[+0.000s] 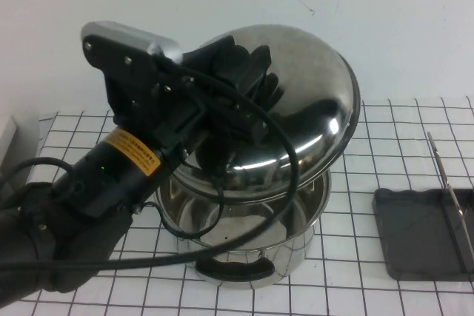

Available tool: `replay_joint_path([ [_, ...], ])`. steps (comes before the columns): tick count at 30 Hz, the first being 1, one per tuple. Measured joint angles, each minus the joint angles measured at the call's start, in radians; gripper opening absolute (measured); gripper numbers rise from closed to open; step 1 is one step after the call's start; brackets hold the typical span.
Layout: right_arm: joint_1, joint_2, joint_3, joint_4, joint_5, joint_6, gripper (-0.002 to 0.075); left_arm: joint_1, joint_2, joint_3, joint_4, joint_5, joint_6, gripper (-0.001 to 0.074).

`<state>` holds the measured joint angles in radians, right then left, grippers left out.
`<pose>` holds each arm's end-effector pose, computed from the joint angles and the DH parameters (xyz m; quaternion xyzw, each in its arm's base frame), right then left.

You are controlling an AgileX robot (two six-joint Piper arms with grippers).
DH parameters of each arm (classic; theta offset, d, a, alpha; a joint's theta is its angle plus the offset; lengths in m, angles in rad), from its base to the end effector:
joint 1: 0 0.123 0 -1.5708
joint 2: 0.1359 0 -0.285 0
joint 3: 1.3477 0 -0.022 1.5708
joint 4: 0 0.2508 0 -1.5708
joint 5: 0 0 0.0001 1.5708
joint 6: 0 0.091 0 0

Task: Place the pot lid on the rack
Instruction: Hand over the pot lid

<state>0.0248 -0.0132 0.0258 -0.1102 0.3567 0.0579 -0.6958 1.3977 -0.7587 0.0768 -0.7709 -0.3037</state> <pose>0.0530 -0.0022 0.1733 -0.0165 0.7987 -0.0215 0.6012 0.2296 -0.1981 0.3146 0.1591 0.6057 -0.3694 0.6865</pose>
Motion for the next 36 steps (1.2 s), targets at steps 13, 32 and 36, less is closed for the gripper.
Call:
replay_joint_path([
  [13, 0.0, 0.0, 0.0, 0.0, 0.0, 0.0, -0.0003, 0.0, 0.102, -0.001, 0.084, -0.257, -0.515, 0.0316],
  [32, 0.0, 0.0, 0.002, 0.828, -0.296, 0.181, -0.0003, -0.01, 0.251, -0.156, 0.325, -0.353, -0.674, 0.0316],
  [36, 0.0, 0.0, 0.002, 0.855, -0.247, 0.161, -0.0003, -0.01, 0.265, -0.167, 0.325, -0.355, -0.768, 0.0316],
])
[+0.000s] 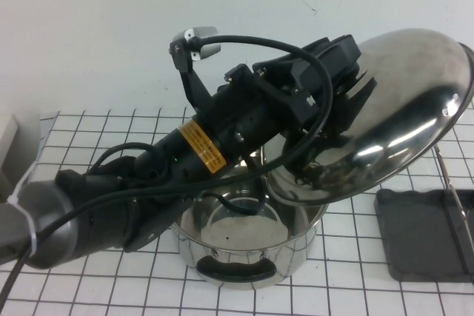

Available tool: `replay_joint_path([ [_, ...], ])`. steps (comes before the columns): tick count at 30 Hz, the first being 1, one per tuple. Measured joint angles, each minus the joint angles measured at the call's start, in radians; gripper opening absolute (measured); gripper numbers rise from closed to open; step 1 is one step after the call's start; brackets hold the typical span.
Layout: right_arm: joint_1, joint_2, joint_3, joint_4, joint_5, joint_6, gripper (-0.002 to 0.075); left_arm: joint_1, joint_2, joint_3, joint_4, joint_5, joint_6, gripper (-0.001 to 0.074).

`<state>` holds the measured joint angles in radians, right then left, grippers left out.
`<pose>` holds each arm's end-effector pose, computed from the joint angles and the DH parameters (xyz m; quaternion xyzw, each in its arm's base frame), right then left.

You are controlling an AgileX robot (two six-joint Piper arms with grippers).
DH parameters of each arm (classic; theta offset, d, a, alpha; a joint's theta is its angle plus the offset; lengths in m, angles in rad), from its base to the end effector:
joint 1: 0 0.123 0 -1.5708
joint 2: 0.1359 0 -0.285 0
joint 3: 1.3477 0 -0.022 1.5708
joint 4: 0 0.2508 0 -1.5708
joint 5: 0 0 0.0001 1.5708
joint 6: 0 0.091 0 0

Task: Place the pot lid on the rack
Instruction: Hand over the pot lid

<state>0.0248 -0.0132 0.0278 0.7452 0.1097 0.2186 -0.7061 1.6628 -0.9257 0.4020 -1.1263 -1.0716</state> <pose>0.0562 0.0082 0.1972 0.2967 0.6450 0.3562 0.6075 0.2488 -0.2544 0.3028 0.1026 0.5374 -0.6625 0.5115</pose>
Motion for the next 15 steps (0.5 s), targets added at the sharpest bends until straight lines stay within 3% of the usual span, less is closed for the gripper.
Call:
replay_joint_path([
  [4, 0.005, 0.0, -0.039, 0.019, 0.068, -0.09, 0.0006, 0.0, 0.024, 0.0, -0.007, 0.0, -0.033, 0.0316],
  [7, 0.007, 0.0, -0.108, 0.094, 0.079, -0.219, 0.0065, 0.0, 0.043, 0.0, -0.02, 0.0, -0.035, 0.0316],
  [15, 0.007, 0.218, -0.25, 0.561, 0.139, -0.686, 0.0436, 0.0, 0.065, 0.0, -0.044, 0.002, -0.041, 0.0316],
])
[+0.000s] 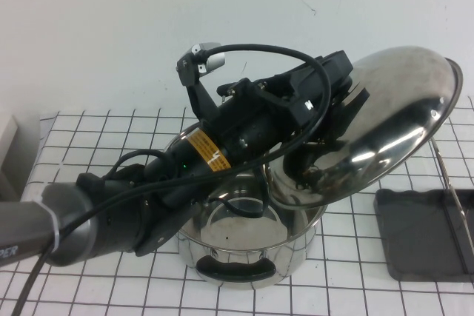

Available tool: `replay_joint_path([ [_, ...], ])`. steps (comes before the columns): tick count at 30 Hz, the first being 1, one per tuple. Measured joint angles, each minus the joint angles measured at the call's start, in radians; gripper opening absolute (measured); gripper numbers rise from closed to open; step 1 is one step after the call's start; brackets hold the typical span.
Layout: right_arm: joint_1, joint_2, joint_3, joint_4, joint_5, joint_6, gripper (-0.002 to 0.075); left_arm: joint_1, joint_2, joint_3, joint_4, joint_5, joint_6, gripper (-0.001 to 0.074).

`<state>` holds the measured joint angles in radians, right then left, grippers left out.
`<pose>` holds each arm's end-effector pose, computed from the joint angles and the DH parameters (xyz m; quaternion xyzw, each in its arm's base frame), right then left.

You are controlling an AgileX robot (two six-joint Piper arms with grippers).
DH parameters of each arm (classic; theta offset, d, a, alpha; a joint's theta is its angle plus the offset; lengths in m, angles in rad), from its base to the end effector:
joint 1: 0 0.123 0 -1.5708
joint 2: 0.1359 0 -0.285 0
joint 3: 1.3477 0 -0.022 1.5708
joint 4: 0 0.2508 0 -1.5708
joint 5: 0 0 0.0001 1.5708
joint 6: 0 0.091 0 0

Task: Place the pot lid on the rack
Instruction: Hand over the pot lid

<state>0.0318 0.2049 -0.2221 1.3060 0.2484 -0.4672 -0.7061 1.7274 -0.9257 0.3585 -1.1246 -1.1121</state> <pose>0.0661 0.0238 0.2696 0.1885 0.6678 0.3743 0.6151 0.2599 -0.2595 0.2804 0.0643 0.5641 -0.6639 0.4868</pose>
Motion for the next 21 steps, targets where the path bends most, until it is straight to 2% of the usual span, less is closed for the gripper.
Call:
replay_joint_path([
  [3, 0.0, 0.143, -0.038, 0.27, 0.054, -0.274, 0.0482, 0.0, 0.0, 0.0, 0.0, 0.0, -0.001, 0.0316],
  [6, 0.0, 0.286, -0.088, 0.368, 0.108, -0.405, 0.0494, 0.0, 0.0, 0.0, 0.0, 0.0, -0.002, 0.0316],
  [13, 0.0, 0.579, -0.265, 0.39, 0.343, -0.488, 0.0491, 0.0, 0.0, 0.0, 0.004, 0.0, -0.005, 0.0316],
  [21, 0.0, 0.827, -0.424, 0.39, 0.496, -0.506, 0.0459, 0.0, 0.0, 0.0, 0.004, 0.0, -0.003, 0.0316],
])
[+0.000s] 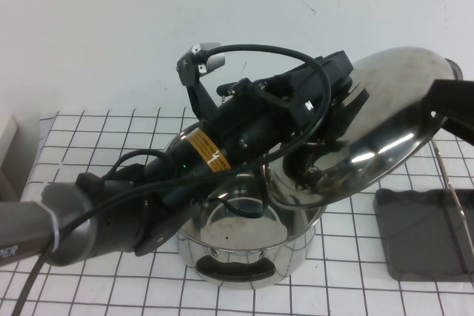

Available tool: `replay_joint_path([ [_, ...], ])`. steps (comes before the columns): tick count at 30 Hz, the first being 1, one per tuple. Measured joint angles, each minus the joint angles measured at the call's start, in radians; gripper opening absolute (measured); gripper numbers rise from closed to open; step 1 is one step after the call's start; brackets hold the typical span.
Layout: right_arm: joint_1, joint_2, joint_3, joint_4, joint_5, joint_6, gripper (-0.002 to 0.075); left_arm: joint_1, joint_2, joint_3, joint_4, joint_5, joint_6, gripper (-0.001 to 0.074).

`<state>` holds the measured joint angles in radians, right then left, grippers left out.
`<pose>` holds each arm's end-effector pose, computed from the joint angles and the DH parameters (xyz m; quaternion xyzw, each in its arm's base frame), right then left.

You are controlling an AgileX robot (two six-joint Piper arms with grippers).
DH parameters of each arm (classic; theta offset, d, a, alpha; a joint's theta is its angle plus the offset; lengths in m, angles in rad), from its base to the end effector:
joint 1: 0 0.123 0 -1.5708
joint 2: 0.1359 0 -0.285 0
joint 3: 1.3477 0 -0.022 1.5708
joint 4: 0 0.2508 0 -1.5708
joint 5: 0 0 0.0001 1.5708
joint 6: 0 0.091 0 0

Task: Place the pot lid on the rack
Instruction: Hand over the pot lid

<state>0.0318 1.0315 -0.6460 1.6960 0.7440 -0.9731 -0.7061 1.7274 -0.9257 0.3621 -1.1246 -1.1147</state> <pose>0.1985 0.0676 0.3201 0.0431 0.7522 0.4871 0.4417 0.2597 -0.2596 0.2803 0.0653 0.5643 -0.6644 0.4856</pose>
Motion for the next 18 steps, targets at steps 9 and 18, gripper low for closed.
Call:
replay_joint_path([
  [9, 0.022, 0.178, -0.14, 0.0, 0.071, -0.03, 0.0408, 0.0, 0.0, 0.0, 0.02, 0.0, 0.035, 0.0316],
  [18, 0.079, 0.228, -0.173, 0.018, 0.104, -0.106, 0.0091, 0.008, 0.006, 0.0, 0.016, 0.008, 0.039, 0.0356],
])
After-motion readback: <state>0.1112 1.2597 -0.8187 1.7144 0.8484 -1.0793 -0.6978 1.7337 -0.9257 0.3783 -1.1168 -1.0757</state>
